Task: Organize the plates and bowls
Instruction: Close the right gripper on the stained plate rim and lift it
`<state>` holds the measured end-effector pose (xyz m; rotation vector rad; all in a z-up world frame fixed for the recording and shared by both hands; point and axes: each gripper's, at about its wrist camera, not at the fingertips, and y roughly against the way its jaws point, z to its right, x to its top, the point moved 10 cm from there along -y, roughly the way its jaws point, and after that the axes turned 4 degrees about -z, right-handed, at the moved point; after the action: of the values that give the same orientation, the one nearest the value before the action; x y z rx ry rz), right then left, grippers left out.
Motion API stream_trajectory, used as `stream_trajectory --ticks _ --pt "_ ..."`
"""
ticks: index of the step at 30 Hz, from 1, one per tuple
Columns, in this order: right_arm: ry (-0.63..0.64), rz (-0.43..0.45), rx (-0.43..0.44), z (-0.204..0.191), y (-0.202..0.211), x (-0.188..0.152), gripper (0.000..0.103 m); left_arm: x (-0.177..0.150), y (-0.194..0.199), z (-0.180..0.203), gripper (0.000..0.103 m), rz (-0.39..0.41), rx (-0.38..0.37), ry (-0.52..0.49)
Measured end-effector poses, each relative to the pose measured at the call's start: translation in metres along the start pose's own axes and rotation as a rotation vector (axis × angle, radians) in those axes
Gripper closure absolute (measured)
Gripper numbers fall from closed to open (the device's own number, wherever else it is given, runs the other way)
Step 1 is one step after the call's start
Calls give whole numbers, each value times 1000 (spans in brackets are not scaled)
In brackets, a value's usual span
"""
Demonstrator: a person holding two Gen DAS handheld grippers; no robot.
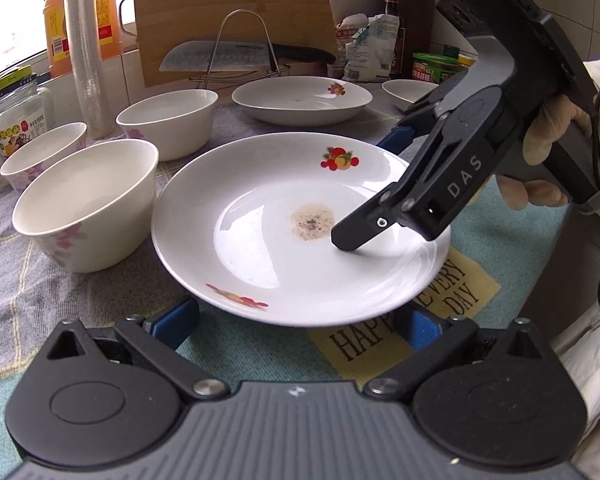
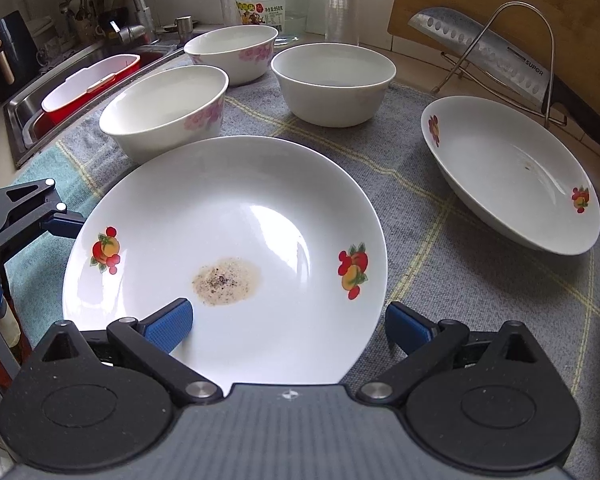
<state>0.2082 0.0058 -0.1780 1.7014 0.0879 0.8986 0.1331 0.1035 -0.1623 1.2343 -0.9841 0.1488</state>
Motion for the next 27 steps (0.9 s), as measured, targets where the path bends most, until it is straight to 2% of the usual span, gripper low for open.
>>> stream_trajectory --ticks 4,13,20,27 --pt "-4 6 -2 0 1 0 0 3 -2 -2 0 7 -22 -24" --pt "5 -63 4 1 -5 8 0 2 -2 -3 0 29 -50 -51" --pt "18 -102 40 0 -11 18 0 3 -2 -2 0 8 -60 -63" --pt "38 -106 38 -1 -15 22 0 6 -5 -5 0 -13 -89 -95"
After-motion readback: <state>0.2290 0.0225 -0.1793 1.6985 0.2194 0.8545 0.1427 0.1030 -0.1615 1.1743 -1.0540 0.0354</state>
